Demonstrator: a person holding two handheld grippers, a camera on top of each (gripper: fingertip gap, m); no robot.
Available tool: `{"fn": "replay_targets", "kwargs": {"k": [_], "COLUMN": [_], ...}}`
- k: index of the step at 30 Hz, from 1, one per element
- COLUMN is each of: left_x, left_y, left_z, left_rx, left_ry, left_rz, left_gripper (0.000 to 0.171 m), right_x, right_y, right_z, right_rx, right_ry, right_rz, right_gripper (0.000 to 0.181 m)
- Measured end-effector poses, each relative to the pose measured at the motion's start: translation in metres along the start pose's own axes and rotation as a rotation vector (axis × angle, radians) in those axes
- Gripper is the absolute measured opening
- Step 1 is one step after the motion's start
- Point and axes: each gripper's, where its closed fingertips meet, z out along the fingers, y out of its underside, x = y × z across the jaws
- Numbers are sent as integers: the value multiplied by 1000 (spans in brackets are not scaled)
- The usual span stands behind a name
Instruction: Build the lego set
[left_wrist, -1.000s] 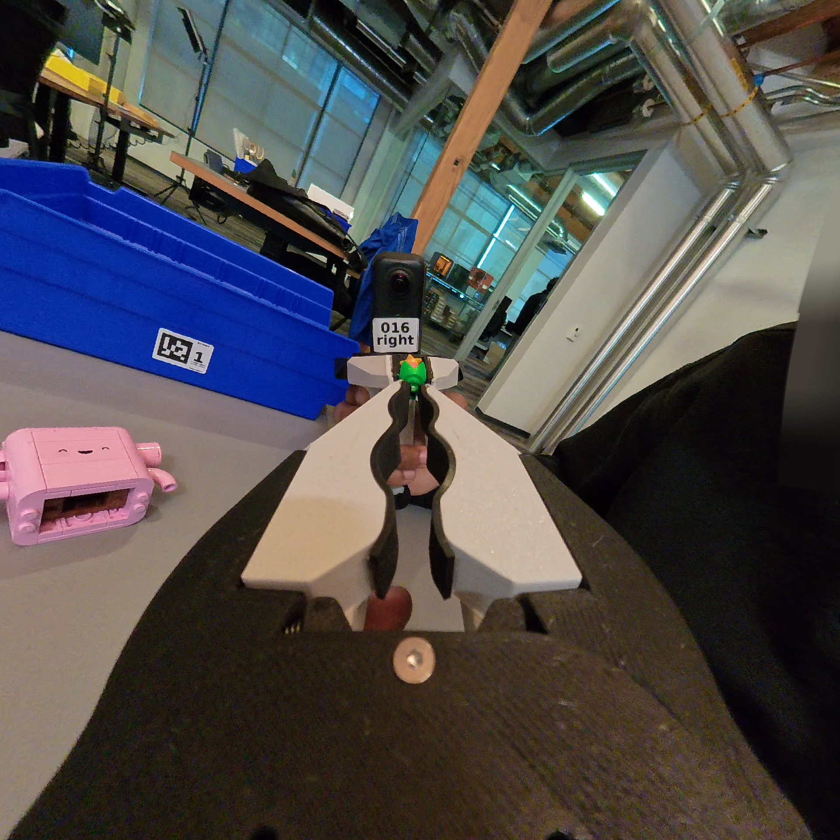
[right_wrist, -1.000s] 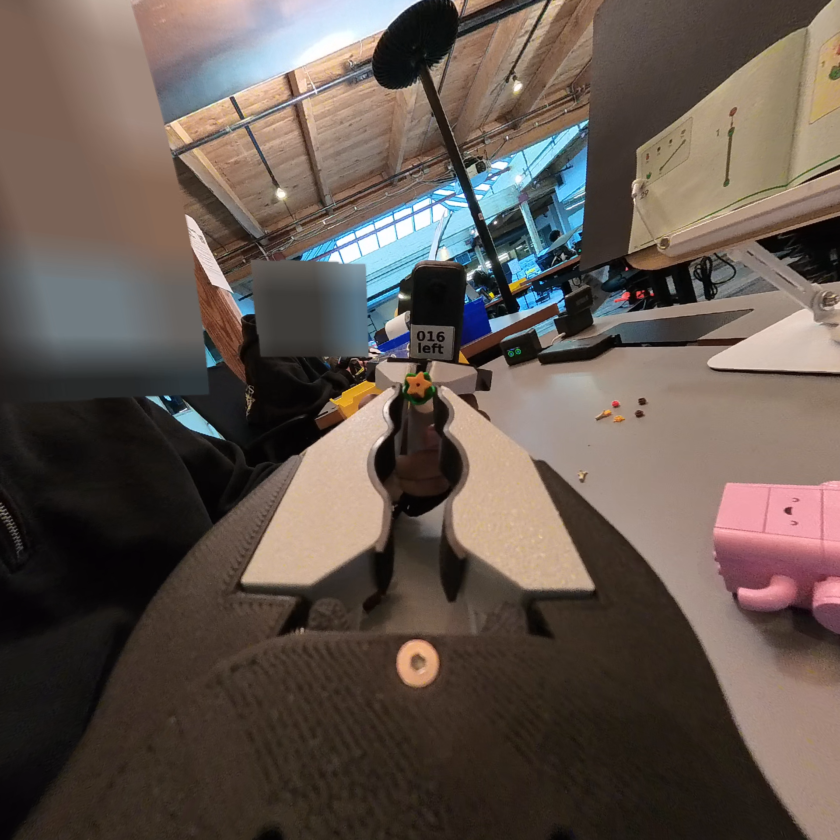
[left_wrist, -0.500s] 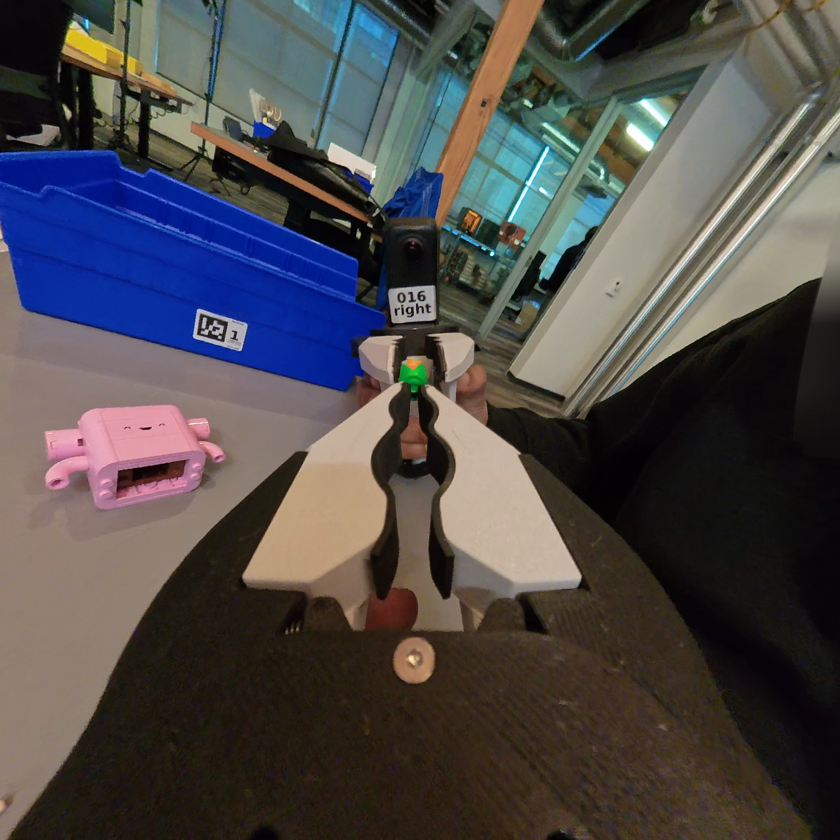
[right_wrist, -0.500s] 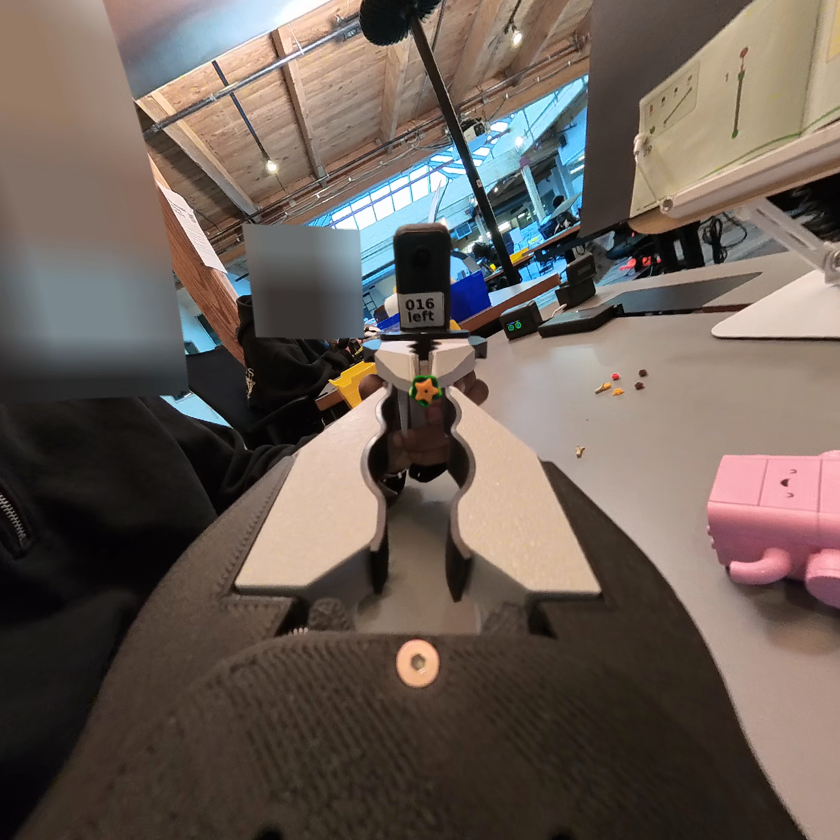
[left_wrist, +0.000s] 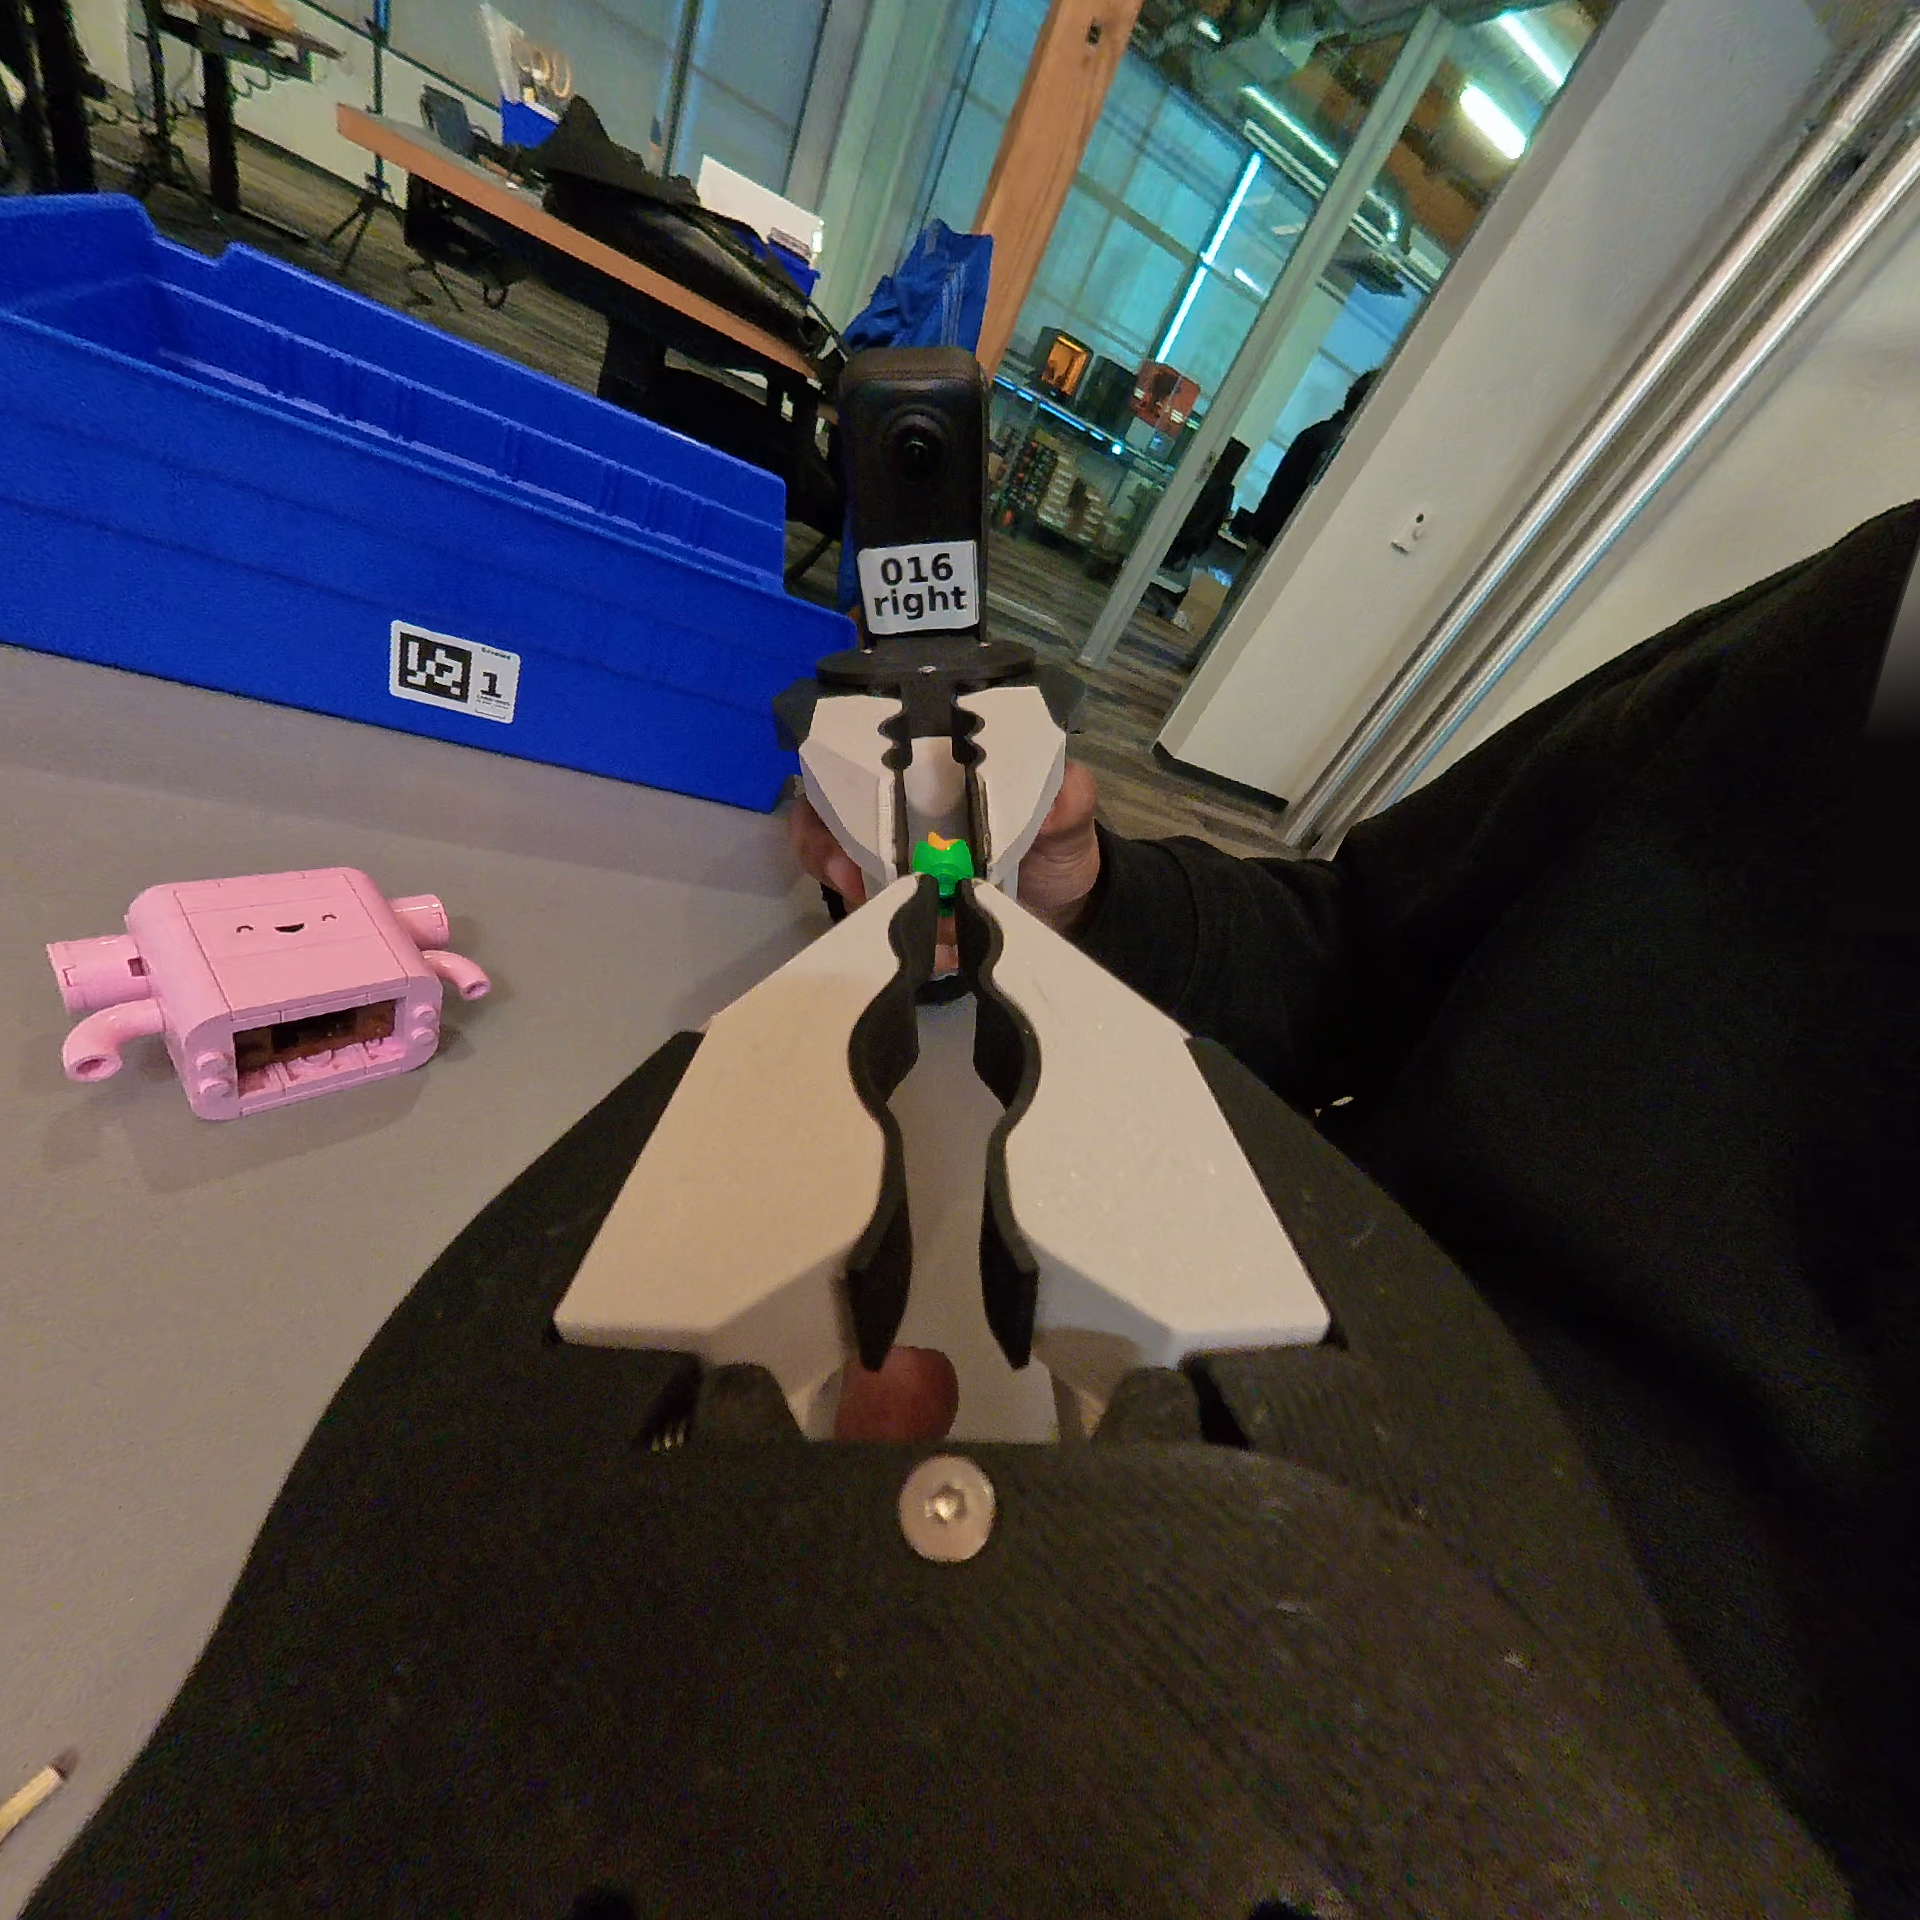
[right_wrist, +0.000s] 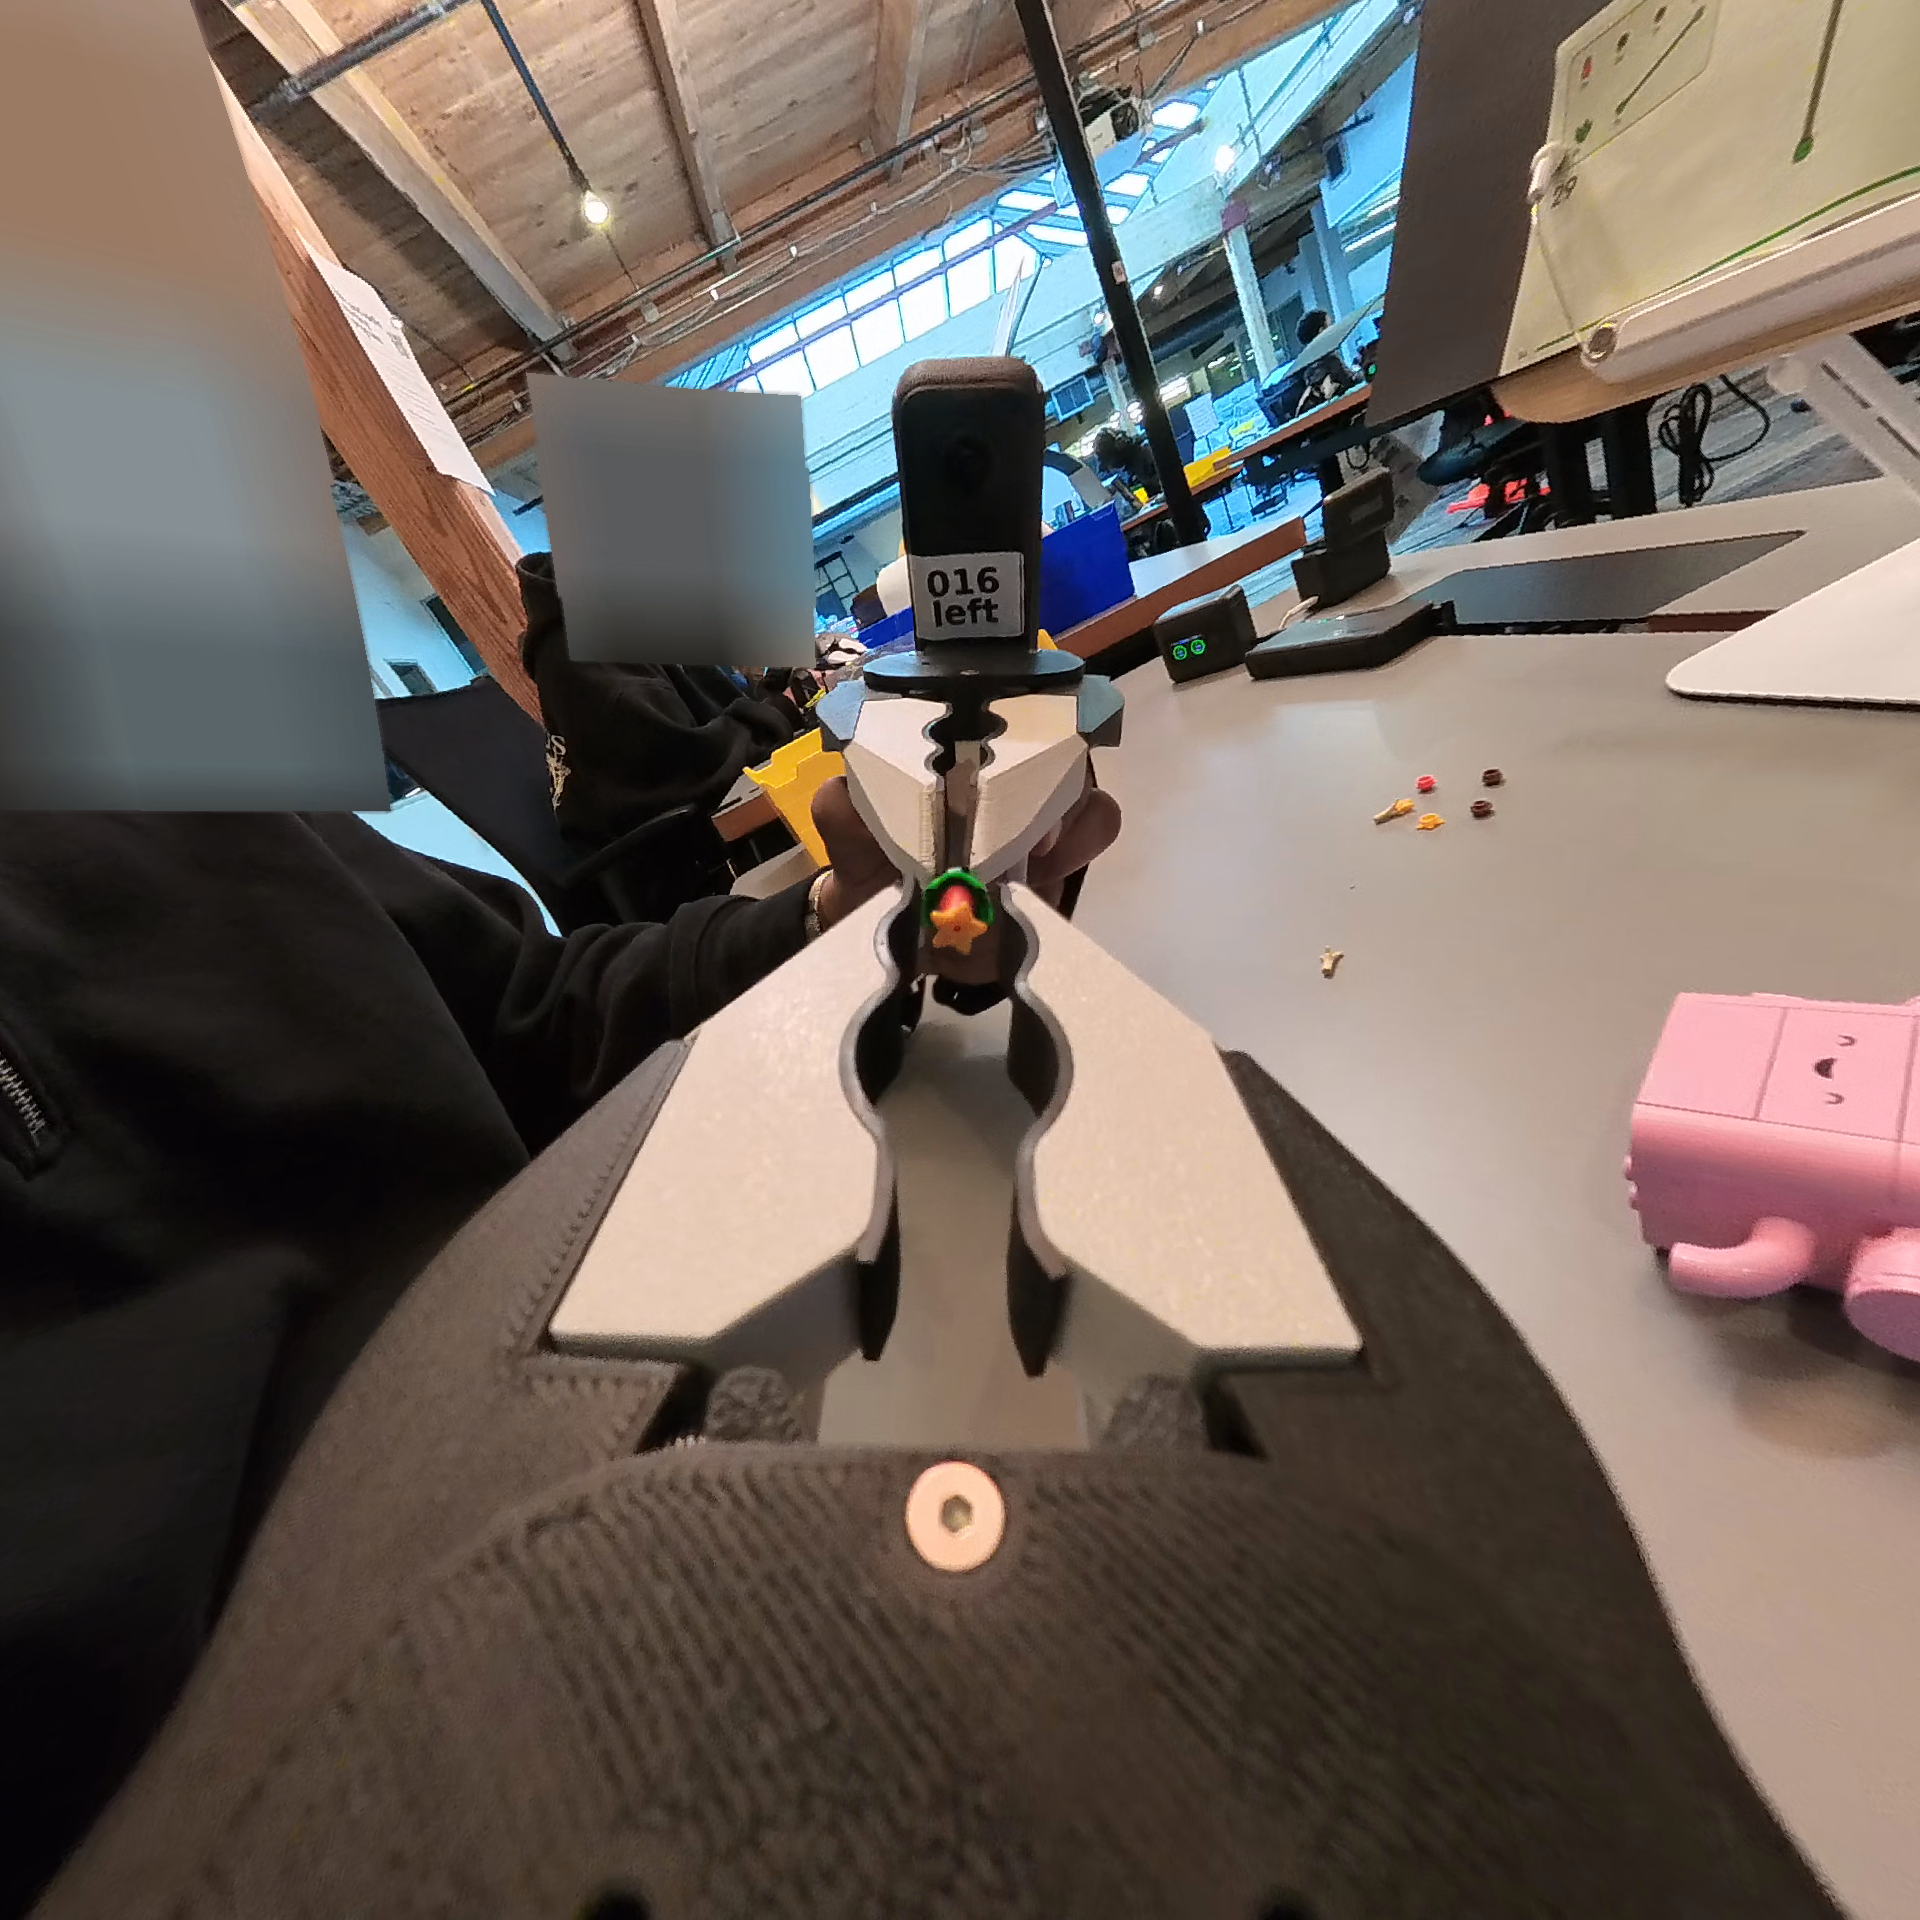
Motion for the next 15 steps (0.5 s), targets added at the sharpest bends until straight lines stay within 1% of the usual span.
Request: {"fn": "replay_targets", "kwargs": {"k": [4,7,15], "left_x": [0,0,-1], "left_y": [-1,1,2], "left_z": [0,1,0], "left_rx": [7,4,-2], "left_ry": [2,2,3], "left_rz": [0,-4,6], "left_gripper": [1,7,1], "right_x": [0,-1,0], "right_y": [-1,-4,0], "right_z": [-1,-3,-2], "right_rx": [-6,11,-18], "right_ry": [14,19,27], "right_rz": [-28,-36,-48], "right_gripper": [11,10,11]}}
